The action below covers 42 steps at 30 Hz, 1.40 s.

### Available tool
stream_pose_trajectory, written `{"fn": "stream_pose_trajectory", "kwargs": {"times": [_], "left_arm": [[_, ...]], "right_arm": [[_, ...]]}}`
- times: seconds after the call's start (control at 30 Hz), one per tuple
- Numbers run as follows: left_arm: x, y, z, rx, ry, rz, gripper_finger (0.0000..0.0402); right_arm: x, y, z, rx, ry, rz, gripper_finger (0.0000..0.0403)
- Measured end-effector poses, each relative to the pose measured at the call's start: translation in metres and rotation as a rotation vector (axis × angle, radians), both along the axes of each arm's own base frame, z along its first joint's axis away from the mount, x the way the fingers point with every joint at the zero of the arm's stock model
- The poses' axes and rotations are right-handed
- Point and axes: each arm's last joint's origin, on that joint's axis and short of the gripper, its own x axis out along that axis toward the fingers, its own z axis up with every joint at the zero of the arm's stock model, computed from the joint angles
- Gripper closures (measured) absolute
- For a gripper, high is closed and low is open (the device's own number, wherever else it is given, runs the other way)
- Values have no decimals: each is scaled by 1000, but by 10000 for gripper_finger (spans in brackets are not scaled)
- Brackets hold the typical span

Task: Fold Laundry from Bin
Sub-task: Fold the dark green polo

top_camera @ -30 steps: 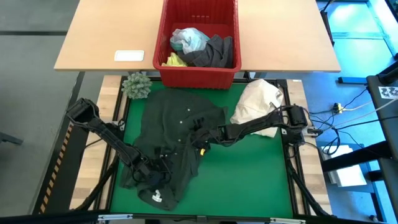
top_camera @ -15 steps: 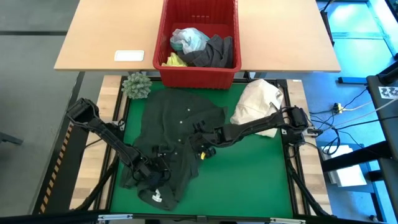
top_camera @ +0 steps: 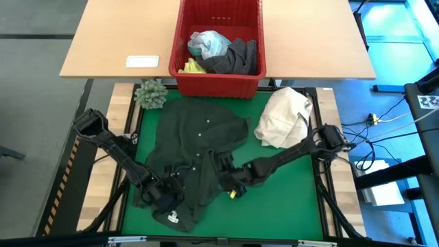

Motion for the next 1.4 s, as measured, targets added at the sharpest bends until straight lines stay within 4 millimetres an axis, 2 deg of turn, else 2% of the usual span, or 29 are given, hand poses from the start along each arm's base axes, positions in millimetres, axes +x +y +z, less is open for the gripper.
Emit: {"fn": "stream_pose_trajectory", "kwargs": {"times": [0.13,0.3,0.63,1.13,1.4], "left_arm": [[-4,-6,0,-30,-9,2,212],[-5,-10,-4,-38,-9,7,212],[-1,-14,-23,-10,32,7,212],[-1,-14,-23,-14,35,6,212],[-1,-14,-24,-14,35,6,212]], "right_arm": [[-1,12,-1,20,-52,-8,187],[2,17,-7,66,-91,-33,187],[6,23,-31,-22,-97,-40,187],[26,24,-8,-68,-373,4,187],[41,0,1,-59,-471,-26,187]]}}
